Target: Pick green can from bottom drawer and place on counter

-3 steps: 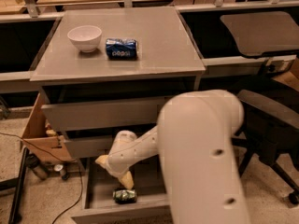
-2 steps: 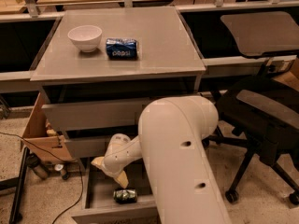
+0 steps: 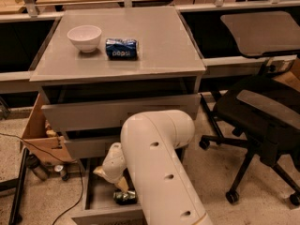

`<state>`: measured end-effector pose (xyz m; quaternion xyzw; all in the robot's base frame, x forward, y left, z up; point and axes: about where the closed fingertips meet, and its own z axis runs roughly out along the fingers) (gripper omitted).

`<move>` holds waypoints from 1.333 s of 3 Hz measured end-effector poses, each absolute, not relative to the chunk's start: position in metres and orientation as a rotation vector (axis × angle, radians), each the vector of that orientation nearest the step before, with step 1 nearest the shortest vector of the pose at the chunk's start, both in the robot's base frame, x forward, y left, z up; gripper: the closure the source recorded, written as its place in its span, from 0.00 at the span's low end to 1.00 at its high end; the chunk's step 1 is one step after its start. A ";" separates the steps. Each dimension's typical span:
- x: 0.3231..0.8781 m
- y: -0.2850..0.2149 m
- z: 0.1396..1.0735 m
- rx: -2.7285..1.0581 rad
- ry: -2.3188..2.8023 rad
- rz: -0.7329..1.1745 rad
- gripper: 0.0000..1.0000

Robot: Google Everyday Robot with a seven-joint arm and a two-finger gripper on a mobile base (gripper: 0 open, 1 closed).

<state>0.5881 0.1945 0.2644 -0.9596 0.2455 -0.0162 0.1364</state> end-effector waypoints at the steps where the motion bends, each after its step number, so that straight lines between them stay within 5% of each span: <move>1: 0.585 0.195 0.221 -2.811 0.743 0.008 0.00; 4: 0.564 0.173 0.121 -2.841 0.958 0.147 0.00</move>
Offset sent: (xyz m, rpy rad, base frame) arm -0.0133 -0.0142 -0.1378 -0.0941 0.1885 -0.0884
